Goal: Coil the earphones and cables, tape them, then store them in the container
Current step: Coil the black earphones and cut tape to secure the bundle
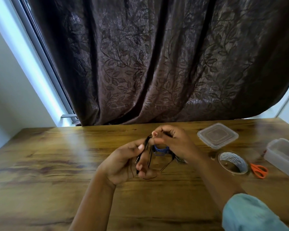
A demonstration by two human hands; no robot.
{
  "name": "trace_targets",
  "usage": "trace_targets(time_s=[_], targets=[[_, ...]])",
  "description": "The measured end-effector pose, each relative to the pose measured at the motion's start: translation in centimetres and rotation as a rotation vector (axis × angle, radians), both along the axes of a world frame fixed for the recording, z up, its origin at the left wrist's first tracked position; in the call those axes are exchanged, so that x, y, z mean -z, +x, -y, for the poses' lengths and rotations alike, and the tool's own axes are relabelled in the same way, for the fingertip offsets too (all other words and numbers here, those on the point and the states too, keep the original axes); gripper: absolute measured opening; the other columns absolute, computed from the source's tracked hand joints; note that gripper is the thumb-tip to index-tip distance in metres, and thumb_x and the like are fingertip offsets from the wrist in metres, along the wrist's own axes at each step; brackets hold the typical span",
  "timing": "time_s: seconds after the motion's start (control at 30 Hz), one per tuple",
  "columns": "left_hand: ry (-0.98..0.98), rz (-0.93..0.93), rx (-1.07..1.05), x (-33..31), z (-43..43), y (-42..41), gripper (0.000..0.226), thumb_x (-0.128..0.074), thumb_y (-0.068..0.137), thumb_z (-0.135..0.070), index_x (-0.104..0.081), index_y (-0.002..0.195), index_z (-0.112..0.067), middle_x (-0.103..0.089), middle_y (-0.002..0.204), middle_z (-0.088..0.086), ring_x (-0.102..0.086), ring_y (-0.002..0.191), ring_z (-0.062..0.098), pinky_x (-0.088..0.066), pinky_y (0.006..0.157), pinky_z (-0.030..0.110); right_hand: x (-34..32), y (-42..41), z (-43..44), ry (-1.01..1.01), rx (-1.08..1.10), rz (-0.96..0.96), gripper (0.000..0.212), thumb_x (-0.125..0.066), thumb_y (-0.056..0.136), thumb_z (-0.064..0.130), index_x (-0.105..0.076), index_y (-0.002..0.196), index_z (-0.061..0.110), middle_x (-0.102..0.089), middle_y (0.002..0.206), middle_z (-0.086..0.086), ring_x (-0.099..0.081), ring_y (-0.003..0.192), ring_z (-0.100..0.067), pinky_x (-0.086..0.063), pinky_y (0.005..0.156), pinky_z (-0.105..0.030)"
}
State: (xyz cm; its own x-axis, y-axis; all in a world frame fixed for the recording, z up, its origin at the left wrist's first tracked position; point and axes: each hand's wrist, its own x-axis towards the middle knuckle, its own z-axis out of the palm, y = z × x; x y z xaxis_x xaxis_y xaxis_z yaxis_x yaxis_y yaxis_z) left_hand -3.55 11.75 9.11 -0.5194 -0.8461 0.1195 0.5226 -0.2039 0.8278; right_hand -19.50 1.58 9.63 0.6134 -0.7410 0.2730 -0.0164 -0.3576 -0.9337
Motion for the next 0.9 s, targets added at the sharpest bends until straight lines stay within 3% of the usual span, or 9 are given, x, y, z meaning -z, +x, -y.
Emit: trace_targets(time_s=[0.1,0.2,0.3,0.37,0.53,0.67,0.77,0.83,0.9], targets=[[0.008,-0.083,-0.106,0.3,0.3,-0.5,0.047,-0.054,0.093,-0.017,-0.042,0.138,-0.007,-0.063,0.069,0.006,-0.066,0.060,0.018,-0.055,0.084,0.044,1.7,0.6,-0.8,0.076,-0.026,0.004,0.025,-0.056,0.092,0.036,-0.069,0.085,0.016,-0.060,0.074,-0.017,-0.053,0.063,-0.016,-0.040,0.057,-0.027],[0.035,-0.129,-0.354,0.9,1.0,-1.4,0.063,-0.065,0.085,-0.022,-0.040,0.142,-0.017,-0.066,0.074,0.004,-0.068,0.065,0.017,-0.057,0.080,0.038,3.5,1.4,-2.2,0.189,-0.079,-0.045,0.020,-0.052,0.096,0.019,-0.065,0.084,0.026,-0.055,0.066,0.001,-0.052,0.061,-0.007,-0.040,0.054,-0.022],[0.059,-0.184,-0.674,0.7,1.8,-1.8,0.051,-0.043,0.090,-0.021,-0.038,0.141,-0.020,-0.071,0.083,0.001,-0.071,0.073,0.019,-0.057,0.081,0.037,4.2,1.2,-3.6,0.169,-0.100,-0.217,0.025,-0.044,0.100,0.023,-0.059,0.081,0.023,-0.044,0.057,0.011,-0.041,0.042,0.003,-0.032,0.046,-0.014],[0.057,-0.151,-0.811,0.6,2.2,-1.6,0.048,-0.035,0.095,-0.020,-0.034,0.142,-0.024,-0.074,0.095,0.002,-0.072,0.087,0.022,-0.057,0.083,0.038,4.6,0.8,-4.3,0.189,-0.149,-0.239,0.025,-0.040,0.102,0.026,-0.057,0.086,0.015,-0.038,0.058,0.008,-0.038,0.038,0.003,-0.028,0.041,-0.008],[0.030,0.112,-0.965,1.6,2.2,-1.1,0.049,-0.028,0.102,-0.016,-0.019,0.148,-0.029,-0.072,0.108,0.002,-0.064,0.109,0.024,-0.043,0.101,0.038,5.0,-0.1,-4.6,0.154,-0.208,-0.366,0.024,-0.040,0.101,0.026,-0.060,0.088,0.021,-0.039,0.060,0.010,-0.037,0.047,0.001,-0.028,0.049,-0.016],[-0.092,0.545,-0.997,2.1,1.8,-1.1,0.050,-0.030,0.102,-0.010,-0.017,0.145,-0.031,-0.068,0.112,0.004,-0.064,0.107,0.011,-0.050,0.092,0.026,3.8,-1.3,-4.1,-0.020,-0.250,-0.504,0.025,-0.043,0.101,0.026,-0.064,0.090,0.017,-0.057,0.077,0.004,-0.051,0.066,0.000,-0.038,0.058,-0.013],[-0.073,0.948,-0.885,2.3,1.1,-1.0,0.032,-0.035,0.100,-0.008,-0.047,0.130,-0.013,-0.068,0.107,0.002,-0.065,0.101,0.011,-0.051,0.094,0.032,2.3,-2.0,-3.5,-0.175,-0.247,-0.580,0.025,-0.045,0.099,0.033,-0.065,0.085,0.027,-0.062,0.077,-0.006,-0.051,0.062,-0.013,-0.036,0.057,-0.025],[-0.036,1.050,-0.718,1.8,0.4,-1.5,0.017,-0.037,0.099,-0.009,-0.054,0.100,-0.009,-0.068,0.093,0.002,-0.066,0.090,0.013,-0.052,0.087,0.028,1.1,-2.3,-2.7,-0.219,-0.242,-0.587,0.022,-0.049,0.097,0.034,-0.065,0.082,0.032,-0.062,0.071,0.001,-0.050,0.057,-0.012,-0.034,0.055,-0.025],[0.028,0.984,-0.564,1.0,-0.3,-2.2,0.019,-0.036,0.100,-0.011,-0.051,0.089,-0.013,-0.062,0.076,0.001,-0.065,0.073,0.013,-0.053,0.070,0.021,-0.2,-2.6,-2.0,-0.251,-0.227,-0.583,0.019,-0.055,0.094,0.033,-0.068,0.081,0.029,-0.059,0.066,0.007,-0.045,0.053,-0.004,-0.033,0.054,-0.023]])
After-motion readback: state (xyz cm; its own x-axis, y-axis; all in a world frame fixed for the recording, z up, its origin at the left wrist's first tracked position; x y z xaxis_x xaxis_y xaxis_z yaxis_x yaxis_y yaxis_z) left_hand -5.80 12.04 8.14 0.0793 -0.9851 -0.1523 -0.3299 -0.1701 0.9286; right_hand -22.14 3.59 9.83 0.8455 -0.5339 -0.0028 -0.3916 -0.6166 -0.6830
